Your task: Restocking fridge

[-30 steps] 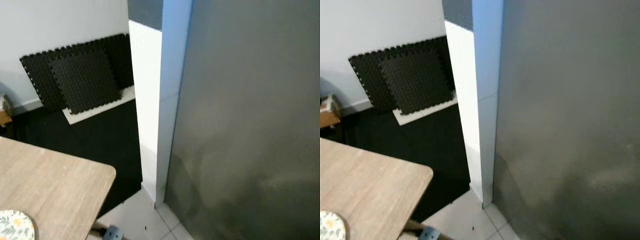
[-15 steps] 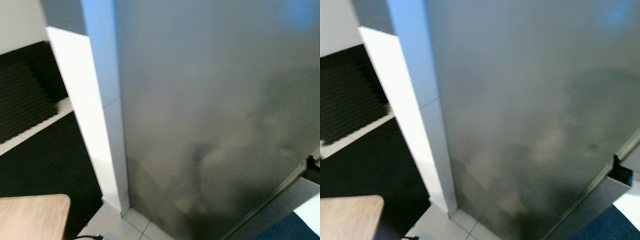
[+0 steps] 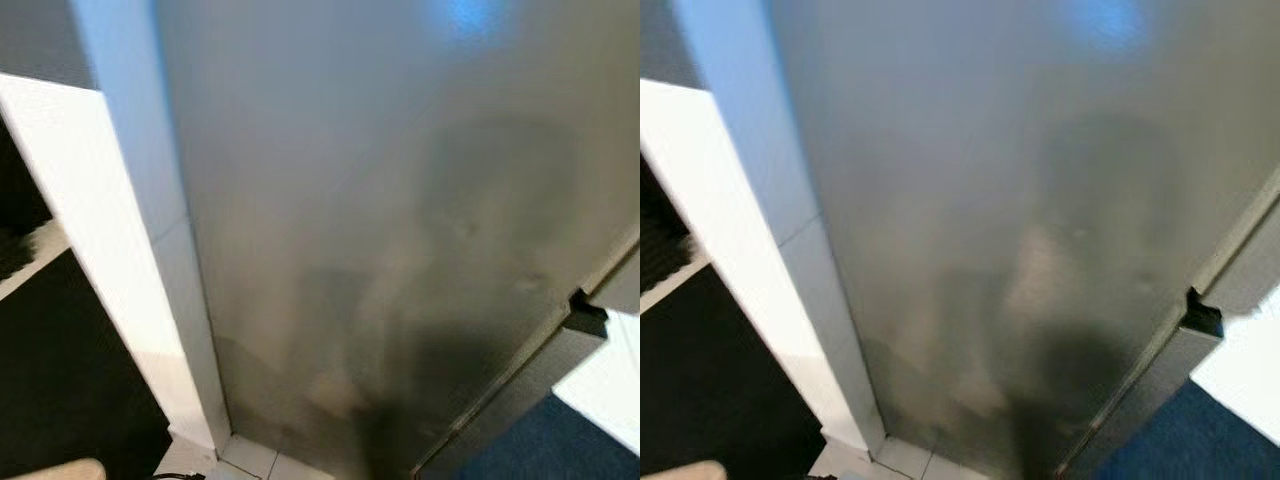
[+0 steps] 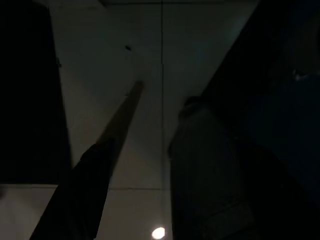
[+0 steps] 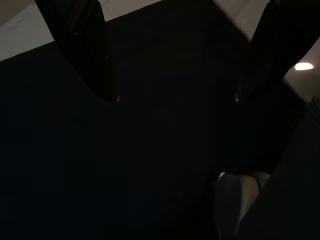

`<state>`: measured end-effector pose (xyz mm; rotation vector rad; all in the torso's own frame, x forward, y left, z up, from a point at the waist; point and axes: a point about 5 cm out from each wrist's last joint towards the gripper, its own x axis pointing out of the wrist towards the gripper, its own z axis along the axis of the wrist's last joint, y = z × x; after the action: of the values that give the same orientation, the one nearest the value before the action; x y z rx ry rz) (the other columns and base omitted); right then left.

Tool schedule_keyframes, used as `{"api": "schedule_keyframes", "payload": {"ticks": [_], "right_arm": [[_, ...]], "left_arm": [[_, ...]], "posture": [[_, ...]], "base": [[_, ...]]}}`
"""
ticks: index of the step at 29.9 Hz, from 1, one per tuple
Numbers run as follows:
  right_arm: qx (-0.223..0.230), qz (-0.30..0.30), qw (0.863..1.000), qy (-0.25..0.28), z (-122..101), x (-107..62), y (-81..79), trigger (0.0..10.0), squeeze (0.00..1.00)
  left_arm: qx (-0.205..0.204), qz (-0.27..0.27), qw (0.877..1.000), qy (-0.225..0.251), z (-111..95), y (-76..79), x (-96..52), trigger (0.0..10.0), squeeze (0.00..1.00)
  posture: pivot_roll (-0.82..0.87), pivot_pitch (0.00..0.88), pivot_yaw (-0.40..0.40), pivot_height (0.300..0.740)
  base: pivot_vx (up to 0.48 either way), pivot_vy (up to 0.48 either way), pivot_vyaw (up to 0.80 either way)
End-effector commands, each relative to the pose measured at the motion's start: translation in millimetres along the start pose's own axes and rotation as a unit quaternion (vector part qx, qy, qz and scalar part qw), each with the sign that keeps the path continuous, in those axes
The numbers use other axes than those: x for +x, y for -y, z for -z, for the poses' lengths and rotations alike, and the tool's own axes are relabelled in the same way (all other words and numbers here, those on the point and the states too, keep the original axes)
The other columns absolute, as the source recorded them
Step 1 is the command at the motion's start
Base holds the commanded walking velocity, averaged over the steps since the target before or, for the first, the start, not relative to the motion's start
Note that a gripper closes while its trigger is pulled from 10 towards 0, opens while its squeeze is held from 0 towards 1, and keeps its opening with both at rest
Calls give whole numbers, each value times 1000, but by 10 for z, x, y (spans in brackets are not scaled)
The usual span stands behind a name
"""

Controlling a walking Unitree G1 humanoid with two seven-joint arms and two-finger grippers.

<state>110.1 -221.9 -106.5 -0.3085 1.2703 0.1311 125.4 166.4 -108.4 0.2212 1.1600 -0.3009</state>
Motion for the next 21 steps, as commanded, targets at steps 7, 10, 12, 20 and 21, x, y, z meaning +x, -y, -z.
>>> {"api": "schedule_keyframes", "payload": {"ticks": [7,10,12,20,21], "right_arm": [[5,4,1000,-8,48,-6,28,10000,0],[5,4,1000,-8,49,-6,27,10000,0],[5,4,1000,-9,49,-6,27,10000,0],[5,6,1000,-8,45,-7,36,10000,0],[5,6,1000,-8,44,-7,37,10000,0]], "left_arm": [[1,12,1000,-26,129,49,-9,10000,0],[1,12,1000,-27,130,53,-9,10000,0],[1,12,1000,-27,132,55,-9,10000,0],[2,14,1000,-27,129,63,-8,10000,0],[2,14,1000,-26,129,64,-7,10000,0]], "posture": [[-32,63,11,740],[-32,64,9,740],[-32,64,9,740],[-34,63,8,740],[-34,64,9,740]], "base": [[0,0,-706],[0,0,-706],[0,0,-706],[0,0,-706],[0,0,-706]]}}
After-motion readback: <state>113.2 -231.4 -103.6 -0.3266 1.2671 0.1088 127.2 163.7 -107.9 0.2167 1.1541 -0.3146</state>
